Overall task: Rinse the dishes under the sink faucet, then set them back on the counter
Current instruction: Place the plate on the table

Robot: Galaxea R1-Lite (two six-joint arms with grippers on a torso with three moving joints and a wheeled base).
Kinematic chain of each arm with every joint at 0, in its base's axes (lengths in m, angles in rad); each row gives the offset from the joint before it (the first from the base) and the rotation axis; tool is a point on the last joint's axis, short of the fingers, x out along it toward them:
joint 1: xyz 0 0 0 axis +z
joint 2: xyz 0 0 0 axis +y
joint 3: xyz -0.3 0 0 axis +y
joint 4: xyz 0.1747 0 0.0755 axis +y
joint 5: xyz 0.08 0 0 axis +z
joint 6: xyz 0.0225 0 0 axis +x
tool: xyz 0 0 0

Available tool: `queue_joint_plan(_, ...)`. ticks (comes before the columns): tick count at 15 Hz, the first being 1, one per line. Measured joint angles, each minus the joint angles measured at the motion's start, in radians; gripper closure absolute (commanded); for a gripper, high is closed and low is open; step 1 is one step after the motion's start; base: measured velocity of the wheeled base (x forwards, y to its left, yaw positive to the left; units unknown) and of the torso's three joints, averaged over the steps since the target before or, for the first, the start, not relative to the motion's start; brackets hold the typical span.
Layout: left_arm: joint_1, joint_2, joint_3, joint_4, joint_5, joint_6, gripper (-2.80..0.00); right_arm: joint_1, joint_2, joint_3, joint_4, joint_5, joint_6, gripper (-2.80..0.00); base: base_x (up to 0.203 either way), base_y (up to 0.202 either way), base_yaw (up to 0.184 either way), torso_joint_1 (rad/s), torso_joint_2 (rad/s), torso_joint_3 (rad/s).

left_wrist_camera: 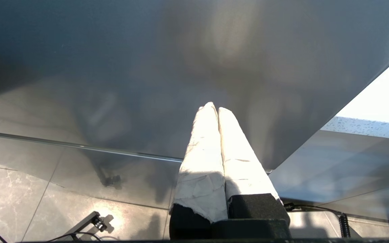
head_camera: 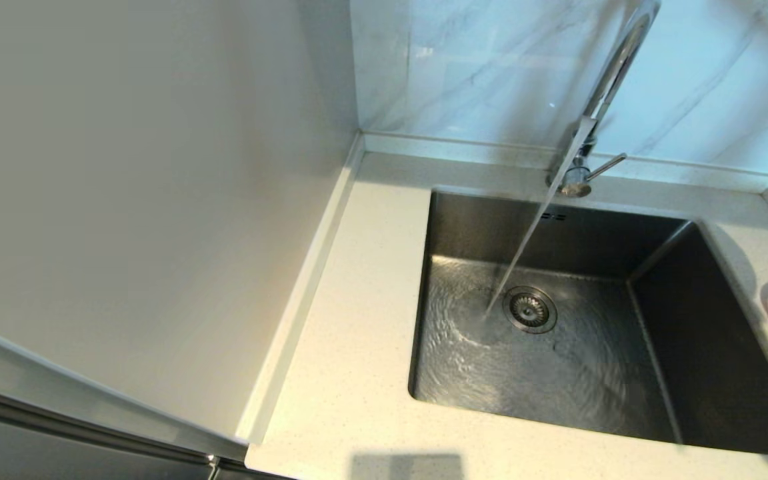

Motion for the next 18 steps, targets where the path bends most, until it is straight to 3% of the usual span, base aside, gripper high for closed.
queue_joint_plan(2, 0.000, 0.000, 0.000, 0.000, 0.000, 0.000, 0.00, 0.001, -0.018, 0.119, 0.001, -0.004, -0.034, 0.00, 0.000, 0.000, 0.000, 0.000, 0.00, 0.000)
queue_joint_plan(5, 0.000, 0.000, 0.000, 0.000, 0.000, 0.000, 0.00, 0.004, -0.047, 0.458, 0.005, -0.010, -0.070, 0.00, 0.000, 0.000, 0.000, 0.000, 0.00, 0.000)
queue_joint_plan(7, 0.000, 0.000, 0.000, 0.000, 0.000, 0.000, 0.00, 0.012, -0.058, 0.564, 0.005, -0.016, -0.057, 0.00, 0.000, 0.000, 0.000, 0.000, 0.00, 0.000)
queue_joint_plan(9, 0.000, 0.000, 0.000, 0.000, 0.000, 0.000, 0.00, 0.028, -0.062, 0.524, 0.005, -0.039, -0.020, 0.00, 0.000, 0.000, 0.000, 0.000, 0.00, 0.000)
queue_joint_plan(12, 0.000, 0.000, 0.000, 0.000, 0.000, 0.000, 0.00, 0.056, -0.053, 0.363, -0.017, -0.118, 0.062, 0.00, 0.000, 0.000, 0.000, 0.000, 0.00, 0.000)
queue_joint_plan(18, 0.000, 0.000, 0.000, 0.000, 0.000, 0.000, 0.00, 0.063, 0.035, 0.235, -0.049, -0.244, 0.054, 0.00, 0.000, 0.000, 0.000, 0.000, 0.00, 0.000)
